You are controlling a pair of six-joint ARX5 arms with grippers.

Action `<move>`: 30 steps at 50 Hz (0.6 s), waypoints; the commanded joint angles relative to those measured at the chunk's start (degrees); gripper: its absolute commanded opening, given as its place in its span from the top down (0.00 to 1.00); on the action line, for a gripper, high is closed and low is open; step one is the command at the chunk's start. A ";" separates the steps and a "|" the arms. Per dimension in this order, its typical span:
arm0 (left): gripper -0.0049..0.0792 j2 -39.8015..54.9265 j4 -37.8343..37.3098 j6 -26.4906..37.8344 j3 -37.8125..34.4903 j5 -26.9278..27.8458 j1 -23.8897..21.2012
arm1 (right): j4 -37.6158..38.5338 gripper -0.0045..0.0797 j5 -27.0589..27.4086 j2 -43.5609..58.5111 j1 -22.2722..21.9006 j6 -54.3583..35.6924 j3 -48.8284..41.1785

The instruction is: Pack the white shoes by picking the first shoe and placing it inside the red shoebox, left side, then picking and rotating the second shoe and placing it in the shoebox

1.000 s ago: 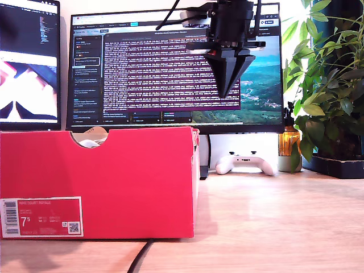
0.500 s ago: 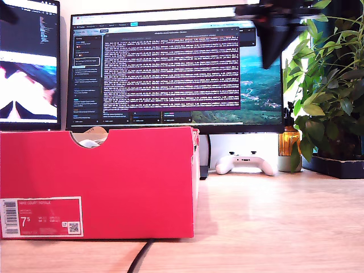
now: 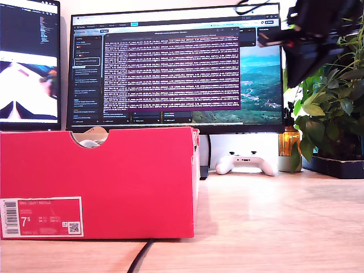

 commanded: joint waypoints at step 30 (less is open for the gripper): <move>0.96 -1.22 5.03 -4.55 -6.86 0.37 -0.09 | 14.45 0.96 -7.21 -14.14 -16.09 0.22 -24.02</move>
